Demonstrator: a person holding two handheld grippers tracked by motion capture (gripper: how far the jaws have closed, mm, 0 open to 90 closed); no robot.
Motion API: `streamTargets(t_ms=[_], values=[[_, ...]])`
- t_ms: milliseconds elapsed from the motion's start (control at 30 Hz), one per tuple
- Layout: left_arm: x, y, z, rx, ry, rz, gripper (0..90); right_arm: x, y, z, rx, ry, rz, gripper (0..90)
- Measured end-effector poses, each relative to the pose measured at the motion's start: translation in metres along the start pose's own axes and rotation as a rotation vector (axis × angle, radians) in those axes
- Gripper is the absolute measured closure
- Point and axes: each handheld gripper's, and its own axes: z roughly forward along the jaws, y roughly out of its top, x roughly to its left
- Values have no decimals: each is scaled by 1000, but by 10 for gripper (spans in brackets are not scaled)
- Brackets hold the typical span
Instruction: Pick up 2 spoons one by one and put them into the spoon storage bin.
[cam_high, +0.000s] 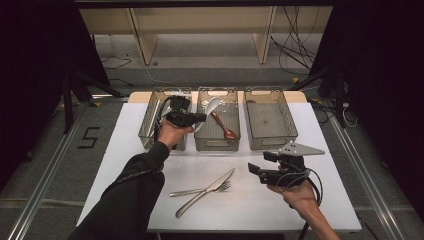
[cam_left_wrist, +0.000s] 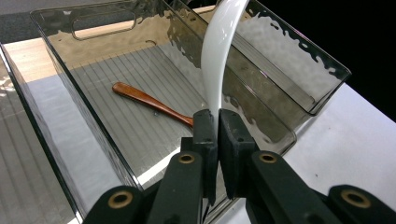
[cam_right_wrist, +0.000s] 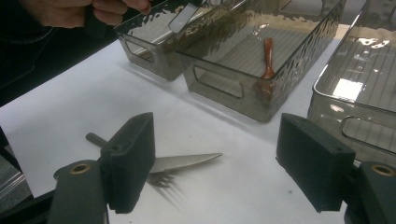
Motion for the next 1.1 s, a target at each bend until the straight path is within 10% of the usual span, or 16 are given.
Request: streamTargets(t_ms=[800, 1100], values=[[-3, -3, 31, 12, 19, -34, 836, 0, 0, -2, -3, 7, -7, 291], [-1, -2, 9, 9, -12, -47, 557, 0, 0, -3, -5, 5, -7, 291]])
